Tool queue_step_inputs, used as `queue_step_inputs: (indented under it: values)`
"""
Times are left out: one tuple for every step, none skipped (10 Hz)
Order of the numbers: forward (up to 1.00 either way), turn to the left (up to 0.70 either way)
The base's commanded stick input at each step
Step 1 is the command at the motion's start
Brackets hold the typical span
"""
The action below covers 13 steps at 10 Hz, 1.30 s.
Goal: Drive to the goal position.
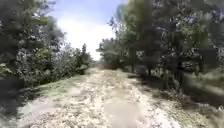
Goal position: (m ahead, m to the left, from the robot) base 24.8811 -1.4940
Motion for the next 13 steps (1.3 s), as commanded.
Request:
queue_step_inputs:
  values:
    - [0.50, 0.00]
    - [0.50, 0.00]
    - [0.50, 0.00]
    - [0.50, 0.00]
    - [0.50, 0.00]
    - [0.50, 0.00]
    - [0.50, 0.00]
    - [0.50, 0.00]
    - [0.50, 0.00]
    - [0.50, 0.00]
    - [0.50, 0.00]
    - [0.50, 0.00]
    - [0.50, 0.00]
